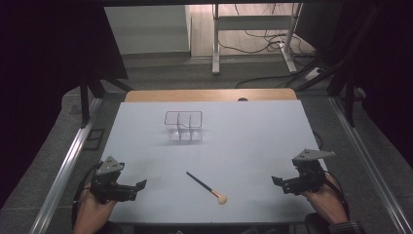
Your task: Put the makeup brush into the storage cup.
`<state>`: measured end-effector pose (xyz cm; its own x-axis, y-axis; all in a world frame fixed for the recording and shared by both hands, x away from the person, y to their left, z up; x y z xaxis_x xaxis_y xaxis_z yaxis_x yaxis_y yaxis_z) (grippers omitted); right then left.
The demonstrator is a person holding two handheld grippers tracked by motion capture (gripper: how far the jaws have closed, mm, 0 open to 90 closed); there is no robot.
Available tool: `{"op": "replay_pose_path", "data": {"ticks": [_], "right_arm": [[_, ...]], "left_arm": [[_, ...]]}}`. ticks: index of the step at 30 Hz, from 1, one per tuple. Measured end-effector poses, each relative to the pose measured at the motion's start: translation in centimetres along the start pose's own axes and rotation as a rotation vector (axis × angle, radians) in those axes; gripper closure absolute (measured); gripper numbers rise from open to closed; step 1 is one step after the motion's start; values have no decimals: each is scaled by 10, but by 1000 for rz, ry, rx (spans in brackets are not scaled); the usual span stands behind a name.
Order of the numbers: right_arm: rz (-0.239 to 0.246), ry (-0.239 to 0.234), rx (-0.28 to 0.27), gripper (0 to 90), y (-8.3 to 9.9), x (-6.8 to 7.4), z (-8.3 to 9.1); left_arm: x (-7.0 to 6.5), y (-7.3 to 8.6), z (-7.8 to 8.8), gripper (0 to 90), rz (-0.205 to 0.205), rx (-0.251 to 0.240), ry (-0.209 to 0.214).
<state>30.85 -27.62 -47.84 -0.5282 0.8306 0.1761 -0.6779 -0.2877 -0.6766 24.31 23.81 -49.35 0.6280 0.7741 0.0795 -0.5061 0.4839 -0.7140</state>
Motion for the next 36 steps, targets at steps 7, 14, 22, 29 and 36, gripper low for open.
{"op": "replay_pose_path", "data": {"ticks": [7, 14, 22, 29, 36], "right_arm": [[15, 3, 31, 0, 2, 0, -2], [10, -12, 42, 15, 3, -1, -4], [5, -38, 50, 22, 4, 0, -5], [15, -41, 51, 18, 3, -1, -5], [26, -8, 49, 18, 4, -8, 0]], "left_arm": [[4, 3, -1, 6, 10, -2, -4], [2, 2, -4, 6, 39, 9, 34], [4, 2, -4, 7, 60, 13, 66], [5, 3, -6, 10, 50, 49, 46], [2, 0, -10, 12, 35, 79, 43]]}}
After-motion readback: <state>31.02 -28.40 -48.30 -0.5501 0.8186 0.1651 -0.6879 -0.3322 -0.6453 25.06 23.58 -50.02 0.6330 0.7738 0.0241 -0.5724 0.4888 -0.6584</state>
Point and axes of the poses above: each handheld gripper's, and its own axes: z roughly backward along the jaws, y roughly out of its underside, x roughly to its left, the point moved 4 cm from there along -z, roughly forward along the jaws, and after that the axes turned 11 degrees about -z, right-handed, at the moved point
